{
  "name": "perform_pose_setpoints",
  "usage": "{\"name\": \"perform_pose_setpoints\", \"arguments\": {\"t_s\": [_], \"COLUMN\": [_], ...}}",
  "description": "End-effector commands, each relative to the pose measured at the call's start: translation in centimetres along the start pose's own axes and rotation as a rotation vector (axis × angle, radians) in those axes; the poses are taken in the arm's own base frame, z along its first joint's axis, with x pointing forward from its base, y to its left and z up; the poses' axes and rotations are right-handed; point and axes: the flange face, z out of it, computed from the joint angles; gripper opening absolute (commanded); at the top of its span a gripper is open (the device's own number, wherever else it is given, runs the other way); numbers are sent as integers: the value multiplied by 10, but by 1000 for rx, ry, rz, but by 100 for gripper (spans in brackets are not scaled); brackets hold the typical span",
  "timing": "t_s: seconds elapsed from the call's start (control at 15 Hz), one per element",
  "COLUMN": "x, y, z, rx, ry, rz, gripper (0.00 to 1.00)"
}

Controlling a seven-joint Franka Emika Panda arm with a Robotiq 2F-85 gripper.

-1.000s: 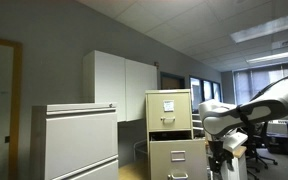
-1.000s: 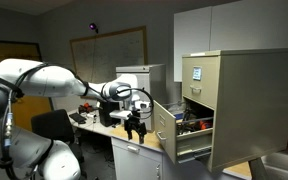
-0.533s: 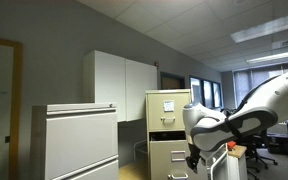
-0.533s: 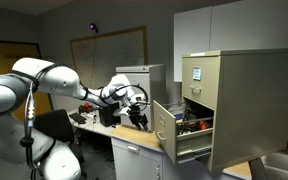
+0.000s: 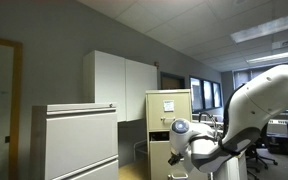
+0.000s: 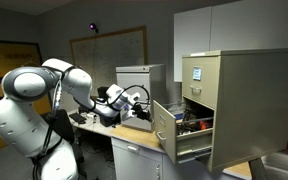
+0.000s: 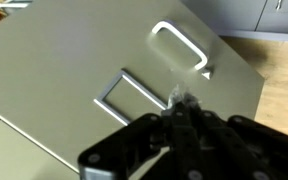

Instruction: Close the bottom drawer of the right cabinet

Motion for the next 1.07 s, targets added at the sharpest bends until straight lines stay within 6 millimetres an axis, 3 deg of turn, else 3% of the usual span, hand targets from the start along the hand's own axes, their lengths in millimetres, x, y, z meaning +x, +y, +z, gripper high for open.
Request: {"name": "perform_pose_setpoints", "arguments": {"t_s": [0.0, 0.33, 0.6, 0.73, 0.8, 1.0], "x": [33, 76, 73, 74, 75, 97], "y": [0, 8, 7, 12, 6, 18], "z": [7, 8, 57, 87, 111, 146], "rx": [-74, -188, -237, -261, -286, -298], "ry": [159, 387, 439, 430, 407, 379], "rz": [-34, -70, -65, -66, -93, -44], "gripper": [0, 0, 0, 0, 0, 0]}}
